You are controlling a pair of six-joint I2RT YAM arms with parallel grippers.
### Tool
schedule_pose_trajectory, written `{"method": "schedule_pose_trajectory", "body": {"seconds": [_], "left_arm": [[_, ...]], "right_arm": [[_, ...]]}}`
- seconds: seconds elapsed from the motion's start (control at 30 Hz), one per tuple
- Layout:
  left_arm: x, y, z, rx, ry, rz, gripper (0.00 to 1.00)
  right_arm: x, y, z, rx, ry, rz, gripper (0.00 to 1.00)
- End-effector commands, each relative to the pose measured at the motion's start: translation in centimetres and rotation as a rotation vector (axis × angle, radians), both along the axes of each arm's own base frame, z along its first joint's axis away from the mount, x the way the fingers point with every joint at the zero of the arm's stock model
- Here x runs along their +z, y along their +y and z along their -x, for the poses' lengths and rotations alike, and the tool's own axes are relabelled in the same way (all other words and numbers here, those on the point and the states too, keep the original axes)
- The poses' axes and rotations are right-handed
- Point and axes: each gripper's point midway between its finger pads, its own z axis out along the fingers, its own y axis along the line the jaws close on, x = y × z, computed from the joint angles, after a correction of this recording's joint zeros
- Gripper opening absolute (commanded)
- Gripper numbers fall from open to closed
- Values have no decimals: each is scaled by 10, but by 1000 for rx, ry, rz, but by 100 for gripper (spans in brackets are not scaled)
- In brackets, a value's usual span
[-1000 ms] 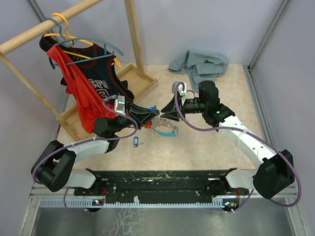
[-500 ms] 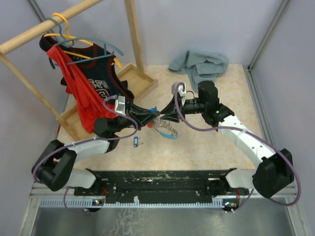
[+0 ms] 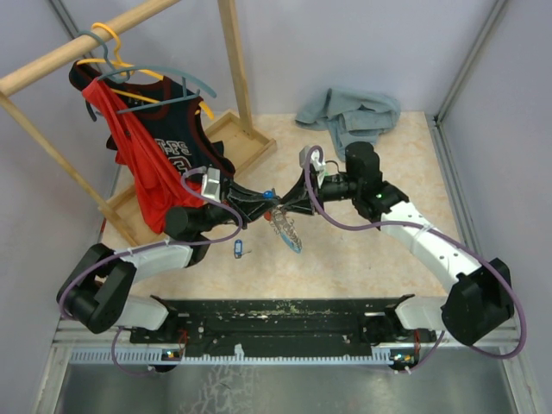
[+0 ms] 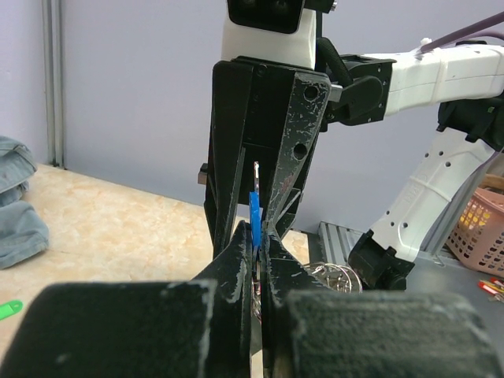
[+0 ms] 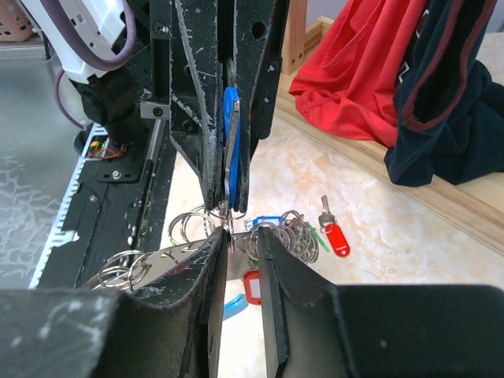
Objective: Remove the keys from the keyring
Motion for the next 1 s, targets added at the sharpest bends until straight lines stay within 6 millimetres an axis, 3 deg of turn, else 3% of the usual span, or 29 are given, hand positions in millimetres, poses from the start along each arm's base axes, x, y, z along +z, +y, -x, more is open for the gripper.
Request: {"method": "schedule_pose_trajectory", "body": {"seconds": [0.0,0.13,0.27,0.63,0.97], "left_arm": [[30,4,6,9,-92,74,0],[29,4,6,5,-90,72,0],[28,6,7,11,-88,77,0],[23,22,-1,113,-35,139,0],[20,27,5,105,-26,164,0]], "right_arm": [[0,6,5,41,-32,-13,22],[0,8,8,53,-32,-12,17],[4,8,11,73,-41,-19,0],[28,-6,14,100,-20,-105,0],[29,-9,12,92,30,-142,0]]}}
